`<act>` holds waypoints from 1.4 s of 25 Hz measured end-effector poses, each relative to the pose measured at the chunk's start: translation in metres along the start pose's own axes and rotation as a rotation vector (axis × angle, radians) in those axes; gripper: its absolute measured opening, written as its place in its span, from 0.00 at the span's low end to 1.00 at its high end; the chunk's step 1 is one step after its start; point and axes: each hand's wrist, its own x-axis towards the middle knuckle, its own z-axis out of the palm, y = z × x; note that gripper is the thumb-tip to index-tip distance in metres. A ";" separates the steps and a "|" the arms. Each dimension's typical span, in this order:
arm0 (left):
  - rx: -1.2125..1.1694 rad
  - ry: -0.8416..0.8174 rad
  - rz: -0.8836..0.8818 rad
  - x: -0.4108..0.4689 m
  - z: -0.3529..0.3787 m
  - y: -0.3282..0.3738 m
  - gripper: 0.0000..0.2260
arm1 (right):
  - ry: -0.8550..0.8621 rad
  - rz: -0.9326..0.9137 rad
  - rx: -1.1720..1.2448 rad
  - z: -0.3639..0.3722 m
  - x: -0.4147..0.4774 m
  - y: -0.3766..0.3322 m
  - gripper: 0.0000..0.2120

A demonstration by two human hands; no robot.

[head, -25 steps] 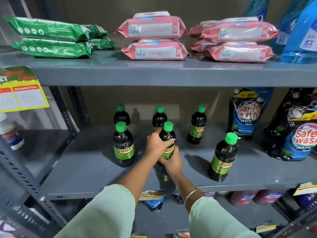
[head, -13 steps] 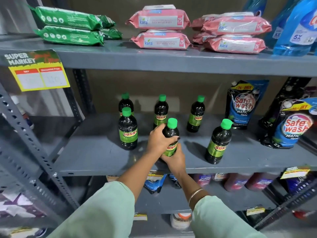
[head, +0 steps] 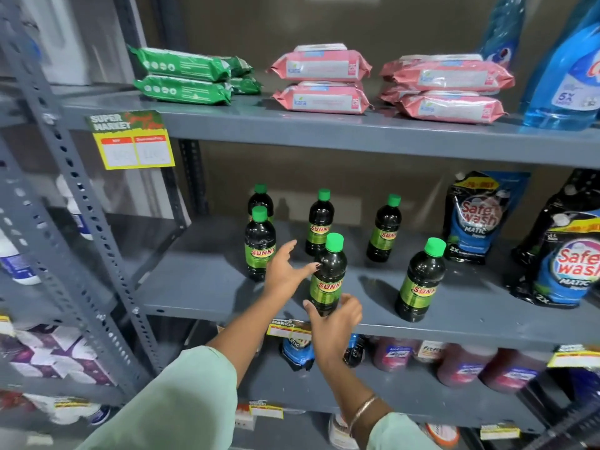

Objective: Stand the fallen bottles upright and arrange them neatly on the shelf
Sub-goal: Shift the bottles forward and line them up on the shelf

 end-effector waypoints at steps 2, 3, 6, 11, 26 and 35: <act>-0.007 0.105 -0.008 -0.002 -0.018 -0.010 0.28 | 0.020 -0.035 0.018 0.010 -0.018 -0.001 0.30; -0.006 0.155 -0.005 -0.002 -0.026 -0.013 0.26 | 0.008 -0.048 0.021 0.016 -0.025 -0.001 0.29; 0.025 0.251 -0.006 0.010 -0.052 -0.023 0.24 | -0.116 -0.096 0.042 0.040 -0.037 -0.014 0.27; 0.091 0.217 -0.027 0.051 -0.085 -0.030 0.27 | -0.276 -0.079 0.026 0.091 -0.013 -0.044 0.33; 0.116 -0.086 0.008 0.100 -0.094 -0.051 0.23 | -0.176 0.121 0.070 0.161 0.020 -0.059 0.23; 0.071 -0.075 0.031 0.039 -0.104 -0.055 0.23 | -0.210 0.077 0.108 0.129 -0.031 -0.047 0.23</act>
